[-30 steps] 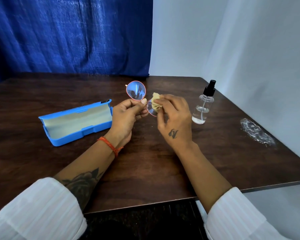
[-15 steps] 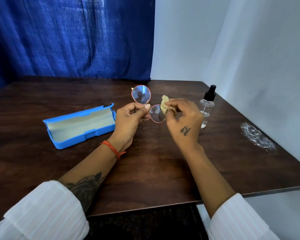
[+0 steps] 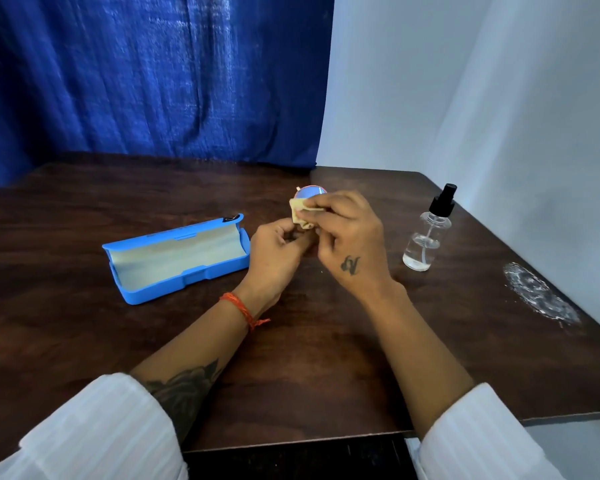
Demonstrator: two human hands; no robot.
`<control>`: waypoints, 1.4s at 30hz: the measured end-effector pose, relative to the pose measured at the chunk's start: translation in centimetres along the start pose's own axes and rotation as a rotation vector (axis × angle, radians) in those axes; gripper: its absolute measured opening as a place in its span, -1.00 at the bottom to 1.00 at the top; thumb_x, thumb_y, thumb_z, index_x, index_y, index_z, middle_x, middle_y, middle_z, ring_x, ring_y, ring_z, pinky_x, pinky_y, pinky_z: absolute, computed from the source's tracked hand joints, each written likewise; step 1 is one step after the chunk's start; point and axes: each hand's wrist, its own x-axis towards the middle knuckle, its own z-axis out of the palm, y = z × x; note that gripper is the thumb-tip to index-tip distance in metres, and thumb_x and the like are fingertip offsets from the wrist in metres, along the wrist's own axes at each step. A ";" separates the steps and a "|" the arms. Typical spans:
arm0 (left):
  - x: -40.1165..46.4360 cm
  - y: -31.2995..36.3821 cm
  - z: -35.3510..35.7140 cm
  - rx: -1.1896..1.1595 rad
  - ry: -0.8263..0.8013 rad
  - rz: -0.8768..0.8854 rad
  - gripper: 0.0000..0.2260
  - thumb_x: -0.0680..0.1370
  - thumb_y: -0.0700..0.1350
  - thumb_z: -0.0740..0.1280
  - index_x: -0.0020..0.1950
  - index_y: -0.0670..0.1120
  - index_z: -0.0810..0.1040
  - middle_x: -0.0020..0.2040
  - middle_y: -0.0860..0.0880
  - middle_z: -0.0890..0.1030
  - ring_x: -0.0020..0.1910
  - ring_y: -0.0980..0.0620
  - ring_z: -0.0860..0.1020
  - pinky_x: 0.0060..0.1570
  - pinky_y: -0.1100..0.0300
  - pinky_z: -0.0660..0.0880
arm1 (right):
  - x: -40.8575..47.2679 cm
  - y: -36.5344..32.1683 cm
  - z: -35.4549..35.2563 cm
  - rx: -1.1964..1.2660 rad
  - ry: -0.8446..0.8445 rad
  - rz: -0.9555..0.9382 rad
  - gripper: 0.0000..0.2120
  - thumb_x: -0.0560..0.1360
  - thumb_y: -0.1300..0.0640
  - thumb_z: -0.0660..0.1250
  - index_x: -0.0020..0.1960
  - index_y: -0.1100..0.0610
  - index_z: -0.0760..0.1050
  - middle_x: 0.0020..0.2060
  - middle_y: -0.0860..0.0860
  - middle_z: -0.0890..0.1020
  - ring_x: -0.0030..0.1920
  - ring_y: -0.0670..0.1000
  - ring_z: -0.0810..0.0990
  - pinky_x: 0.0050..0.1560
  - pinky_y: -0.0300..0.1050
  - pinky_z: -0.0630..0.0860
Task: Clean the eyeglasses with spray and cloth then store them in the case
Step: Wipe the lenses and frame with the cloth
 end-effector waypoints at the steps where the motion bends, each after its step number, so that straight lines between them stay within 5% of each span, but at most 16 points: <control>1: 0.0 -0.1 0.1 0.022 -0.004 0.005 -0.87 0.46 -0.29 0.35 -0.19 -0.07 0.61 -0.28 -0.06 0.61 -0.27 0.14 0.55 -0.22 0.26 0.47 | -0.1 0.2 -0.1 0.024 0.004 0.021 -0.70 0.23 0.44 0.29 -0.15 0.20 0.68 -0.13 0.07 0.68 -0.08 0.06 0.54 0.05 -0.35 0.39; 6: 0.0 -0.2 0.2 0.082 -0.023 0.038 -0.98 0.44 -0.18 0.42 -0.18 -0.11 0.64 -0.25 -0.10 0.65 -0.23 0.03 0.58 -0.13 0.10 0.51 | 0.1 0.6 -0.8 0.064 0.069 0.066 -0.74 0.23 0.31 0.23 -0.24 0.20 0.68 -0.20 0.05 0.69 -0.14 0.06 0.57 -0.04 -0.34 0.44; 9: -0.1 -0.2 0.1 0.148 -0.049 0.085 -0.95 0.45 -0.18 0.40 -0.15 -0.14 0.64 -0.22 -0.14 0.66 -0.19 -0.05 0.61 -0.07 0.09 0.54 | 0.3 0.6 -0.8 -0.022 0.123 0.095 -0.68 0.26 0.38 0.21 -0.12 0.24 0.67 -0.13 0.09 0.69 -0.10 0.12 0.59 0.02 -0.28 0.43; 13: -0.4 -0.3 0.1 0.187 -0.064 0.118 -0.87 0.45 -0.28 0.35 -0.22 -0.08 0.63 -0.31 -0.05 0.62 -0.29 0.15 0.54 -0.21 0.29 0.46 | 0.5 -0.1 -0.4 -0.046 0.072 0.055 -0.67 0.36 0.36 0.19 0.00 0.23 0.65 -0.04 0.11 0.66 -0.01 0.11 0.56 0.11 -0.24 0.42; 17: -0.2 -0.1 -0.1 0.136 -0.010 0.064 -0.82 0.46 -0.27 0.36 -0.23 0.00 0.61 -0.34 0.06 0.60 -0.33 0.26 0.53 -0.26 0.35 0.42 | 0.0 -0.1 -0.3 0.007 -0.004 -0.015 -0.70 0.31 0.40 0.24 -0.08 0.21 0.67 -0.07 0.09 0.67 -0.02 0.08 0.56 0.11 -0.30 0.41; 22: -0.3 -0.1 -0.1 0.129 -0.030 0.036 -0.93 0.45 -0.24 0.38 -0.11 -0.15 0.64 -0.25 -0.15 0.62 -0.21 0.04 0.54 -0.12 0.03 0.49 | -0.3 0.5 -0.5 0.109 0.043 0.114 -0.77 0.17 0.44 0.37 -0.28 0.19 0.68 -0.22 0.03 0.70 -0.15 0.03 0.59 -0.02 -0.42 0.42; 25: -0.1 -0.1 -0.1 0.117 -0.036 0.031 -0.95 0.44 -0.20 0.41 -0.16 -0.16 0.65 -0.19 -0.27 0.64 -0.19 -0.05 0.55 -0.04 -0.09 0.52 | -0.2 0.7 -0.8 0.097 0.104 0.168 -0.80 0.14 0.45 0.36 -0.36 0.21 0.65 -0.28 0.03 0.70 -0.21 0.05 0.61 -0.12 -0.28 0.50; 33: -0.2 0.0 -0.2 0.151 -0.047 0.040 -0.94 0.45 -0.23 0.39 -0.13 -0.17 0.66 -0.17 -0.18 0.67 -0.15 -0.06 0.61 0.03 -0.03 0.54 | -0.2 0.3 -0.3 -0.012 0.071 0.124 -0.68 0.31 0.43 0.28 -0.02 0.21 0.66 -0.06 0.11 0.66 -0.03 0.11 0.59 0.10 -0.38 0.36; 42: -0.1 -0.1 -0.3 0.126 -0.038 0.032 -0.88 0.45 -0.27 0.38 -0.13 -0.06 0.66 -0.13 -0.20 0.67 -0.05 -0.15 0.62 0.09 -0.13 0.52 | -0.3 0.4 -0.7 0.113 0.078 0.160 -0.84 0.20 0.39 0.31 -0.37 0.22 0.64 -0.28 0.04 0.69 -0.22 0.05 0.61 -0.12 -0.32 0.47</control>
